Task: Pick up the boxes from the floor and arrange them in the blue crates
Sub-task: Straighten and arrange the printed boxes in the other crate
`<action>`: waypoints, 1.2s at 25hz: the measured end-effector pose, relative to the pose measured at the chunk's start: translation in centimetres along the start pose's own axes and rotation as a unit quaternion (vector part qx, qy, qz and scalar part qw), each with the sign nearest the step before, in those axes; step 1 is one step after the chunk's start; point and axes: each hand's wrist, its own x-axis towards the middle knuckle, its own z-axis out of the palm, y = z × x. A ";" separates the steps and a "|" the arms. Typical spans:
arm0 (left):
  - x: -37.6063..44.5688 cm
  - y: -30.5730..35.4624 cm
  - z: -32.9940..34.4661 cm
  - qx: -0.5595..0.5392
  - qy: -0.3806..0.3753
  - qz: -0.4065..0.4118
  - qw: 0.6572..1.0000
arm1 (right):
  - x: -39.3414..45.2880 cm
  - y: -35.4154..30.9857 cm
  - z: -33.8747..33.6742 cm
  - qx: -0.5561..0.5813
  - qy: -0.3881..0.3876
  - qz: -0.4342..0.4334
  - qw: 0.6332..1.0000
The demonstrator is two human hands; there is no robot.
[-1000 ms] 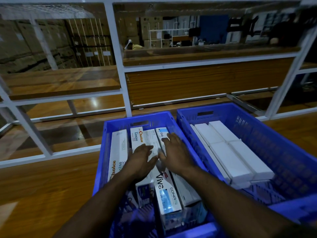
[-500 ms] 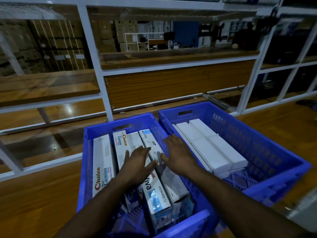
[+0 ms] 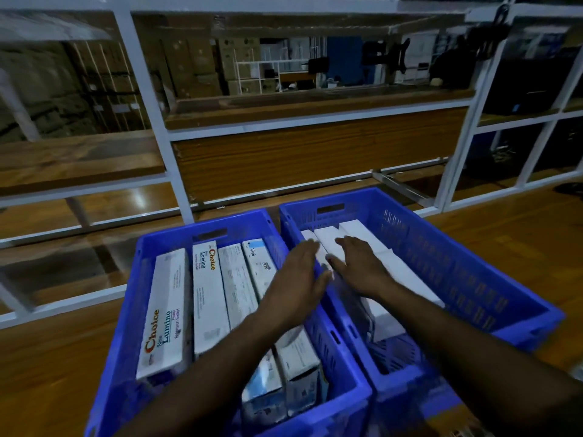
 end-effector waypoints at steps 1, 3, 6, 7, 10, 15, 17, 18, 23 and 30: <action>1.3 1.3 1.0 0.014 -0.034 0.003 0.999 | 0.5 1.8 0.0 -0.034 -0.037 0.019 0.999; 4.5 3.8 3.3 0.060 -0.127 -0.038 0.989 | 1.0 5.1 0.0 -0.089 -0.100 0.037 0.990; 8.6 5.8 6.2 0.153 -0.209 -0.139 0.956 | 1.7 8.0 -0.6 -0.164 -0.168 0.010 0.972; 9.2 6.2 6.7 0.173 -0.222 -0.160 0.946 | 1.8 8.4 -0.7 -0.182 -0.183 -0.001 0.966; 9.3 6.6 8.1 0.242 -0.298 -0.167 0.908 | 2.2 9.1 0.3 -0.210 -0.216 -0.027 0.953; 9.9 4.8 10.2 0.259 -0.367 -0.173 0.876 | 2.3 9.4 1.8 -0.207 -0.246 -0.023 0.946; 10.0 4.2 10.8 0.260 -0.382 -0.168 0.871 | 2.4 9.7 1.9 -0.202 -0.246 -0.026 0.948; 10.1 4.0 11.0 0.252 -0.378 -0.177 0.873 | 2.5 9.8 2.0 -0.200 -0.249 -0.026 0.947; 10.6 3.4 10.6 0.219 -0.333 -0.199 0.895 | 2.8 9.4 1.8 -0.181 -0.249 -0.014 0.951; 10.8 5.2 8.5 0.110 0.091 -0.183 0.973 | 3.0 8.2 0.5 -0.063 -0.125 0.010 0.990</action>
